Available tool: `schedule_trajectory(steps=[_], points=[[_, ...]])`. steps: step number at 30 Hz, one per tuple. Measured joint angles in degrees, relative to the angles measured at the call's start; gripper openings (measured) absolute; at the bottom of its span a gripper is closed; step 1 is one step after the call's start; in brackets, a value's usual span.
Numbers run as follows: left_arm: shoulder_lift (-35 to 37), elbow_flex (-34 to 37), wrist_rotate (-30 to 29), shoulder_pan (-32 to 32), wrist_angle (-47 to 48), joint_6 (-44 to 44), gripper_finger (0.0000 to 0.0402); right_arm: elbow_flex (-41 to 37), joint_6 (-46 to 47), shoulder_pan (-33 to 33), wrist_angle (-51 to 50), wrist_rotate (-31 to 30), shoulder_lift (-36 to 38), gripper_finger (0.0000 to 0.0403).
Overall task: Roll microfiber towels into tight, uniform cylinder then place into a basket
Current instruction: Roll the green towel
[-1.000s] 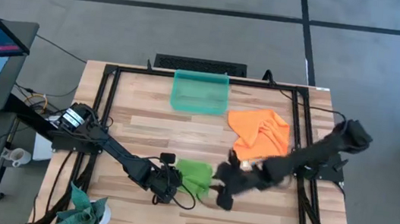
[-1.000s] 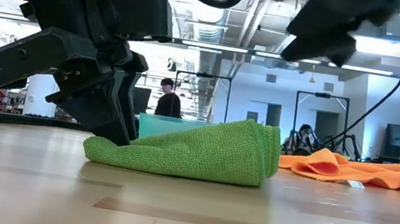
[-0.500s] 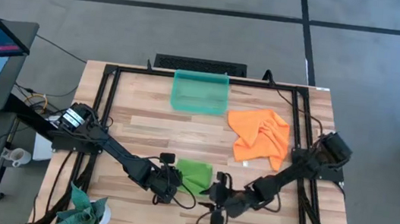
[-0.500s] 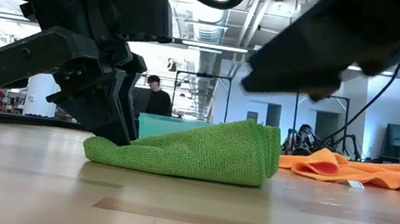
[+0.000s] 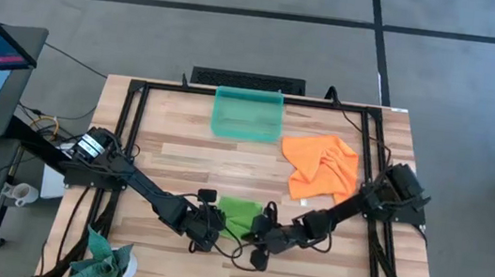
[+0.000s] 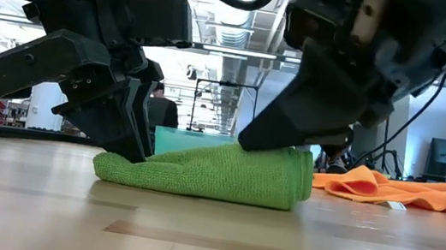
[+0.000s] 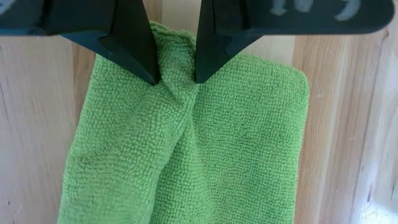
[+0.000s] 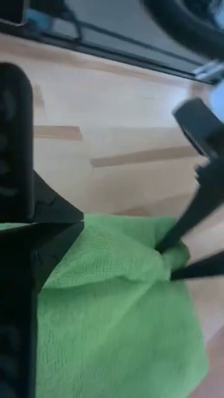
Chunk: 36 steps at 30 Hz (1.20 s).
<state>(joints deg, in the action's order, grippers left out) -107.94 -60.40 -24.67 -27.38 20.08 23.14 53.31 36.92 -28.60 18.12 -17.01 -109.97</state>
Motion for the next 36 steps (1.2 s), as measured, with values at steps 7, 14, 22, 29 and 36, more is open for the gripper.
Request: schedule_trajectory(steps=[7,14,22,29,36], points=[[0.0,0.0,0.0,0.0,0.0,0.0,0.01,0.0,6.7,1.0,-4.8,-1.5,0.0,0.0013],[0.0,0.0,0.0,0.0,-0.1,-0.6,0.01,-0.3,10.0,1.4,-7.7,-2.8,0.0,0.0016],[0.0,0.0,0.0,0.0,-0.5,-2.5,0.01,-0.2,13.2,1.7,-11.8,-3.0,0.2,0.0005],[0.6,0.0,-4.9,-1.7,0.1,-4.3,0.01,-0.2,13.2,1.7,-12.3,-2.9,0.2,0.0011],[4.6,-1.7,-11.4,-6.3,-0.7,-7.5,0.01,-0.3,13.2,1.7,-12.5,-2.8,0.2,0.0008]])
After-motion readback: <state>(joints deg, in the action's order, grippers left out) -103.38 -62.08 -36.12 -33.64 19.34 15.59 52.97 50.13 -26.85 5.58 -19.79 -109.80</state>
